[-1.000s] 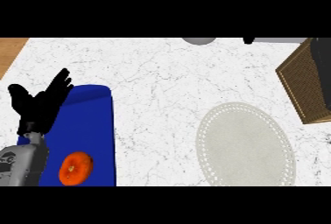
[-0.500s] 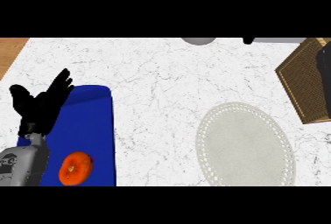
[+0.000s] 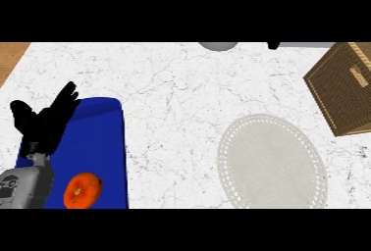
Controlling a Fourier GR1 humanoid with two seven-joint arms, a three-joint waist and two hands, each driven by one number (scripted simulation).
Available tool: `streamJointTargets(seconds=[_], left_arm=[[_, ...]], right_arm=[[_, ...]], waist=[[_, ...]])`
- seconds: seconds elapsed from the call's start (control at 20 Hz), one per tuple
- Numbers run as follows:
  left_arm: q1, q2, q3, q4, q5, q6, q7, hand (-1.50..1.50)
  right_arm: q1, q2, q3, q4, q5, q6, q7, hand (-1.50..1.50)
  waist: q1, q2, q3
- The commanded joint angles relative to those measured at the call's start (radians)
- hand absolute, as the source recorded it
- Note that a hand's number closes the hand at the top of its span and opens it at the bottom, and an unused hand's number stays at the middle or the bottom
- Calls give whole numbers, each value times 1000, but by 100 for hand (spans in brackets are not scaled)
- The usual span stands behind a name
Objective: Pick the cupcake from the placemat and place it in the basket
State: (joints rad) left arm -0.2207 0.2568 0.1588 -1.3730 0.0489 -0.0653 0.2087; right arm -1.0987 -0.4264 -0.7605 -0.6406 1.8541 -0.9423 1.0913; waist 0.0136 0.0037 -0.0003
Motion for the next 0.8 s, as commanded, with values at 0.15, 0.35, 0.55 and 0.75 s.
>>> streamJointTargets(seconds=[0.15, 0.35, 0.55, 0.75], left_arm=[[39, 16, 27, -24, 17, -2, 14, 0], [75, 37, 56, -22, 21, -3, 1, 0], [78, 17, 35, -40, 5, 15, 21, 0], [97, -14, 22, -39, -9, 39, 12, 0]], right_arm=[[76, 91, -74, -283, -35, -144, 99, -150], [133, 260, -66, -505, -80, -56, 71, -150], [277, 405, -13, -713, -141, 93, 18, -150], [406, 423, 97, -887, -230, 167, 32, -150]], waist=[[-41, -25, 0], [-60, -38, -2], [-82, -40, -2], [-87, -44, -2]])
